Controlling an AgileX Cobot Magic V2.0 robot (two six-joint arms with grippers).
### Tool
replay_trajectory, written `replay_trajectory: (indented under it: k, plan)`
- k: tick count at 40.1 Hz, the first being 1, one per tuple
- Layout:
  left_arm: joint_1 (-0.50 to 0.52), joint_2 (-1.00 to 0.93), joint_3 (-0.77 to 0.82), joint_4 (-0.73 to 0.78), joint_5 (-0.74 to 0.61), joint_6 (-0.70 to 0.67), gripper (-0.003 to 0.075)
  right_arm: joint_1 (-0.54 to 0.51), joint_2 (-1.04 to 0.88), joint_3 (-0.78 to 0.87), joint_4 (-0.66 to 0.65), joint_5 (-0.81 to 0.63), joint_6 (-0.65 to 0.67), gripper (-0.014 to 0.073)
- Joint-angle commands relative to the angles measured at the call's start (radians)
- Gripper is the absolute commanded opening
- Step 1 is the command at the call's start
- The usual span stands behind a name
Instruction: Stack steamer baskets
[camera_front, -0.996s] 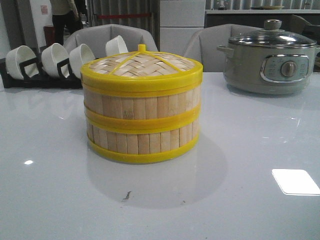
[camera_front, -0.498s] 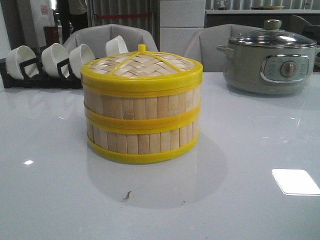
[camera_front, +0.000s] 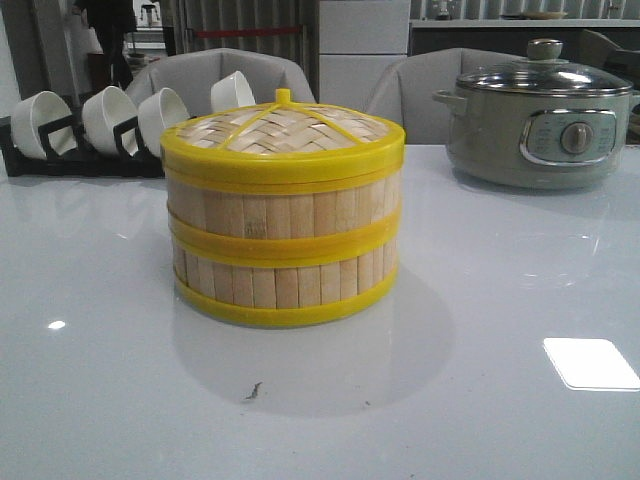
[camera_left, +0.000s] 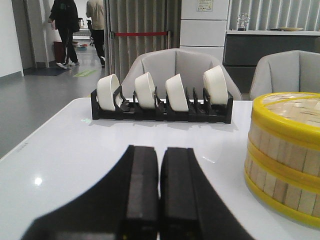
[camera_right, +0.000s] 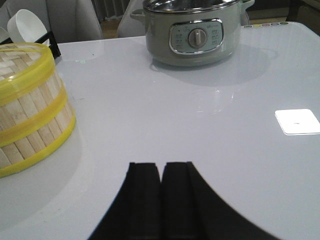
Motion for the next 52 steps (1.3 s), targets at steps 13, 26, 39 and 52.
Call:
replay_trajectory:
  k: [13, 26, 39, 52]
  plan:
    - [-0.002, -0.016, 0.000, -0.003, -0.086, -0.003, 0.0095, -0.003, -0.031, 0.129, 0.022, -0.359, -0.013, 0.0039]
    - [-0.002, -0.016, 0.000, -0.003, -0.086, -0.003, 0.0095, -0.003, -0.030, 0.129, 0.016, -0.368, -0.015, 0.0039]
    - [-0.002, -0.016, 0.000, -0.003, -0.086, -0.003, 0.0095, -0.003, -0.030, 0.129, -0.302, -0.390, 0.087, 0.0039]
    - [-0.002, -0.016, 0.000, -0.003, -0.086, -0.003, 0.0095, 0.076, -0.030, 0.129, -0.280, -0.401, 0.087, 0.0039]
